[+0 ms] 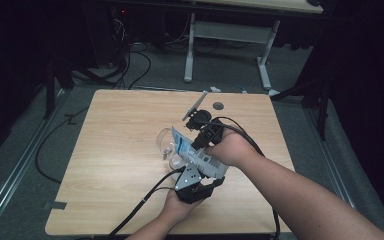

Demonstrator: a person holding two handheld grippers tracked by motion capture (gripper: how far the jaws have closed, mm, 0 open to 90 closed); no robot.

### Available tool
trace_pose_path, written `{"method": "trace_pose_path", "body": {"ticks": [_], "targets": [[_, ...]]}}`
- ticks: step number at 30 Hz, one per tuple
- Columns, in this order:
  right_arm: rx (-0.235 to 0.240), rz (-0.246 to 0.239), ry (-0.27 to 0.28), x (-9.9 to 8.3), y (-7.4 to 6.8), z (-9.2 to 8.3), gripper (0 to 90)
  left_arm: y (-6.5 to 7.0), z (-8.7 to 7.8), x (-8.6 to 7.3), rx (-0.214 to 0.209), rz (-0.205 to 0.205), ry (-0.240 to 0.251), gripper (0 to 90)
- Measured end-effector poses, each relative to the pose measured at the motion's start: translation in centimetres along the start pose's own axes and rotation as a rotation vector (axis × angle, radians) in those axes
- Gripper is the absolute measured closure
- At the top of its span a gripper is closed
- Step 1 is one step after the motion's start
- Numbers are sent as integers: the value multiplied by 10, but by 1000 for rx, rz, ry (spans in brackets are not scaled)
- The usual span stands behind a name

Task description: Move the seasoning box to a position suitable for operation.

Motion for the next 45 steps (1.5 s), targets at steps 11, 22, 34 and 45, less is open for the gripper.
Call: {"method": "trace_pose_path", "body": {"ticks": [11, 22, 34, 45], "targets": [[-6, -1, -5, 1, 0, 3, 894, 0, 0, 0, 1, -4, 2, 669], [-9, -17, -4, 2, 0, 3, 894, 0, 0, 0, 1, -5, 5, 669], [-2, -16, -11, 4, -1, 3, 894, -1, -1, 1, 4, -2, 6, 669], [-1, -15, -15, 5, -1, 1, 893, -1, 0, 2, 5, 0, 9, 669]]}}
Point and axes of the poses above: each handheld gripper's, and its own axes: z roughly forward along the jaws, x roughly out of its top, y roughly to its right, the point moved 4 cm from there along z, roughly forward along the jaws, and after that the axes turned 10 degrees about z, right-handed, at the moved point
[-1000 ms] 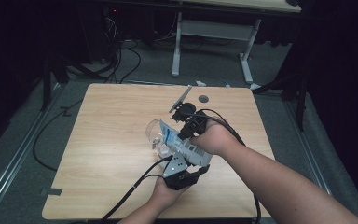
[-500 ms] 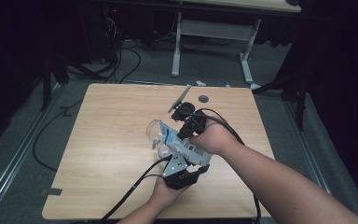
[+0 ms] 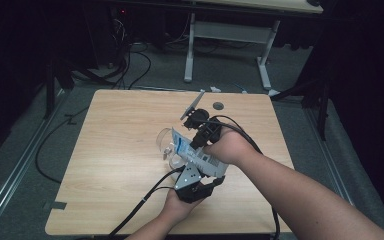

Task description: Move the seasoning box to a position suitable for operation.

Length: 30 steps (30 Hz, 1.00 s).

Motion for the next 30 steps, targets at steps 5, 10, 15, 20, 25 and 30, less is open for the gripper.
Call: {"method": "trace_pose_path", "body": {"ticks": [5, 10, 15, 20, 25, 30], "targets": [[0, -2, 4, 0, 0, 0, 893, 0, 0, 1, 2, -1, 1, 669], [0, -5, 6, 0, 0, -1, 893, 0, 0, 1, 3, -3, 4, 666], [-1, -5, 8, 1, -1, 0, 893, 0, 0, 1, 5, -4, 4, 662], [-2, -9, 6, 1, -2, 1, 893, 0, 0, 1, 4, -5, 3, 660], [-1, -14, 6, 2, -3, 2, 893, 0, -1, 1, 7, -6, 6, 659], [3, -14, 5, 2, -2, 2, 893, 0, -1, 1, 6, -2, 7, 658]]}}
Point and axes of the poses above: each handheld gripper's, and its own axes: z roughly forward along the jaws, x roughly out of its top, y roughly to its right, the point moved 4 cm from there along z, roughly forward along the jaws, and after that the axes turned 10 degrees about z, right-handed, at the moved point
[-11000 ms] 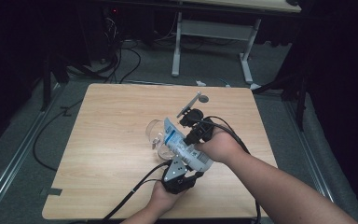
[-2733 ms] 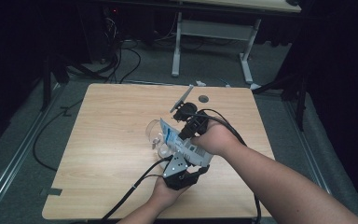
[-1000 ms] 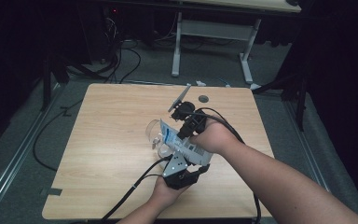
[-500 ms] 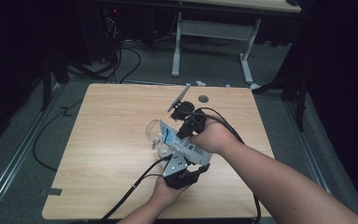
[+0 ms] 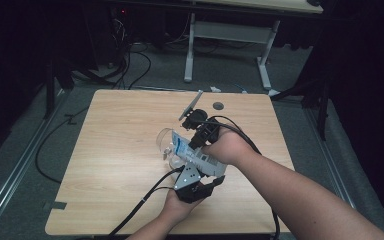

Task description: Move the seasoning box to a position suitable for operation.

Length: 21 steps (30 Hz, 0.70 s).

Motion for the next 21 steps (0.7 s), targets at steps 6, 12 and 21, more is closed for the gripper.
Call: {"method": "trace_pose_path", "body": {"ticks": [6, 12, 21], "targets": [[-1, -1, 4, 0, 0, 0, 892, 0, 0, 0, 1, -3, 3, 658], [-5, -2, 5, 0, 0, 0, 893, 1, 1, 0, 4, -3, 6, 657], [2, 1, 6, 0, -1, 0, 892, 0, 0, 1, 5, -6, 8, 657]]}}
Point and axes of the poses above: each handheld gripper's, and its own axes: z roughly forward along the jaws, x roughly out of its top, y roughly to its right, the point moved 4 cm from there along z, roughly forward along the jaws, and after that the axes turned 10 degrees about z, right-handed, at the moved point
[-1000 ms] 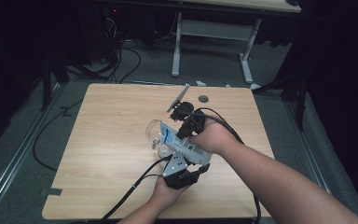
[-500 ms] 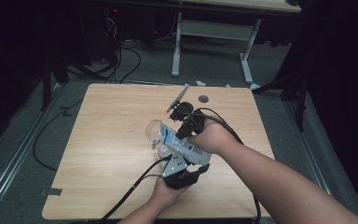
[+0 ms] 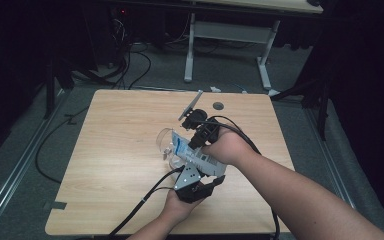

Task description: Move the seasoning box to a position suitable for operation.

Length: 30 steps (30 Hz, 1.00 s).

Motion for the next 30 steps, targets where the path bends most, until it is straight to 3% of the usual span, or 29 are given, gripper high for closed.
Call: {"method": "trace_pose_path", "body": {"ticks": [30], "targets": [[-2, -5, 2, 2, 0, 2, 892, -1, -1, 1, 4, -1, 0, 651]]}}
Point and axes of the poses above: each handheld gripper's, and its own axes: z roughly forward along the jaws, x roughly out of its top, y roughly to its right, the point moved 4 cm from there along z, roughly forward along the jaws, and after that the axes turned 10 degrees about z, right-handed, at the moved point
